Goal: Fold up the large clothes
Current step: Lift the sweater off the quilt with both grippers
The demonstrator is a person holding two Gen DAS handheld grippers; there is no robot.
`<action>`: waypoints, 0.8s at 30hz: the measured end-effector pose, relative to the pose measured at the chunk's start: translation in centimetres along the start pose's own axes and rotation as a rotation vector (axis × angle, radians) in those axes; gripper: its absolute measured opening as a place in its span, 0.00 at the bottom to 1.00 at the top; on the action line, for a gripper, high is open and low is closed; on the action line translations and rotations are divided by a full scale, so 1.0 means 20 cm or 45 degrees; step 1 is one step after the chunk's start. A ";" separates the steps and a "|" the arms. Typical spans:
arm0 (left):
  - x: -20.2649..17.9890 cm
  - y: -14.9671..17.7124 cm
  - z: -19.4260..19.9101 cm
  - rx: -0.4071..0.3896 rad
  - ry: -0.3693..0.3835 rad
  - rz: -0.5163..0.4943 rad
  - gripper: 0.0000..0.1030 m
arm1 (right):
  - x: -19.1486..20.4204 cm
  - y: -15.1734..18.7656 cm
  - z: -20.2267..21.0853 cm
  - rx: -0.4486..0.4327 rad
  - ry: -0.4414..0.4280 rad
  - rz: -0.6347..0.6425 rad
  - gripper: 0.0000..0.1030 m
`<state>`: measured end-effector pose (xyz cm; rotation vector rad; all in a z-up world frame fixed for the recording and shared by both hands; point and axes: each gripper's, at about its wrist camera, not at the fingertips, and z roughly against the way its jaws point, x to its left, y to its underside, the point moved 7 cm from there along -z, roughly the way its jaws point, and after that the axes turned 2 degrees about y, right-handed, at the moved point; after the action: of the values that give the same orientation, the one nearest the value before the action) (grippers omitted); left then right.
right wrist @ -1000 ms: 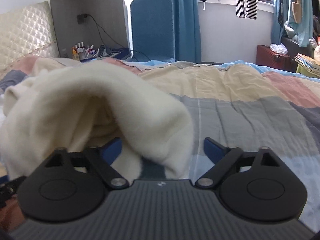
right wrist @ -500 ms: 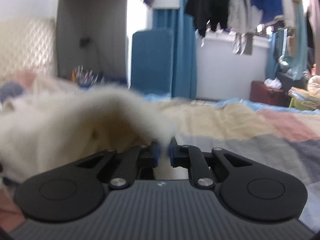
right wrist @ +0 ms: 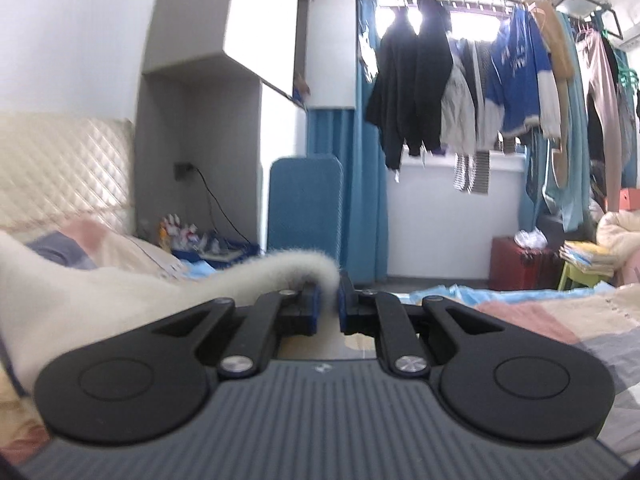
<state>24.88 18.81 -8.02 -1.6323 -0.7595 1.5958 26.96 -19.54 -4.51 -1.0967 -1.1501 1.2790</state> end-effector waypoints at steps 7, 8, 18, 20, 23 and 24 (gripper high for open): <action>-0.09 -0.16 0.40 -0.013 0.012 -0.015 0.16 | -0.07 -0.04 0.27 0.079 -0.168 -0.086 0.12; -0.08 -0.16 0.42 0.004 0.000 -0.012 0.16 | -0.07 0.00 0.27 0.124 -0.181 -0.096 0.12; 0.28 0.21 0.10 0.439 -0.328 0.038 0.17 | 0.02 0.46 -0.16 0.728 -0.308 -0.199 0.15; 0.35 0.27 0.02 0.508 -0.389 0.054 0.18 | 0.05 0.53 -0.23 0.784 -0.282 -0.203 0.15; 0.41 0.33 -0.10 0.583 -0.419 0.004 0.18 | 0.07 0.63 -0.32 0.863 -0.251 -0.243 0.15; 0.42 0.34 -0.12 0.596 -0.425 -0.008 0.18 | 0.07 0.67 -0.34 0.893 -0.240 -0.256 0.15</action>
<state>27.36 21.50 -18.43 -1.0442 -0.4974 1.8953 32.00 -17.87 -18.52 -0.3417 -0.8106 1.4805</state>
